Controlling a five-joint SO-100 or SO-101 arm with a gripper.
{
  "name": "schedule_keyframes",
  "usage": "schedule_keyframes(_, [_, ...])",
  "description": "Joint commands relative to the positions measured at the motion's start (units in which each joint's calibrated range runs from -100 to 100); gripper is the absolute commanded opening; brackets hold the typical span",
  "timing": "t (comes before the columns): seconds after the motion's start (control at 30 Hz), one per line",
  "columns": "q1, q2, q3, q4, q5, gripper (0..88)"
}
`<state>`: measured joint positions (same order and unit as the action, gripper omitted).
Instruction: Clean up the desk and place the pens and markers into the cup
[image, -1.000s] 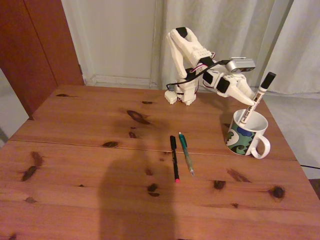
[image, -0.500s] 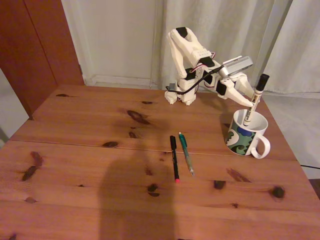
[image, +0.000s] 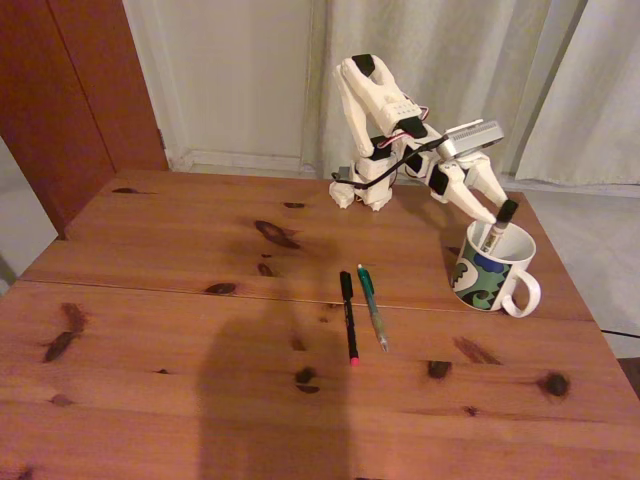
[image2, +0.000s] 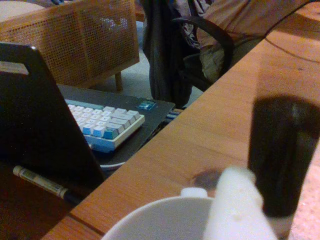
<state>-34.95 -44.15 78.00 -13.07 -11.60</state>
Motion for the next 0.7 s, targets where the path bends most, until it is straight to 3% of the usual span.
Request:
schedule_keyframes(0.0, [0.5, -2.5, -1.1, -1.4, 0.5, 20.4])
schedule_keyframes(0.3, [0.6, -3.6, -3.1, -1.5, 0.5, 21.4])
schedule_keyframes(0.67, [11.1, -3.6, -10.6, -0.7, 0.2, 20.6])
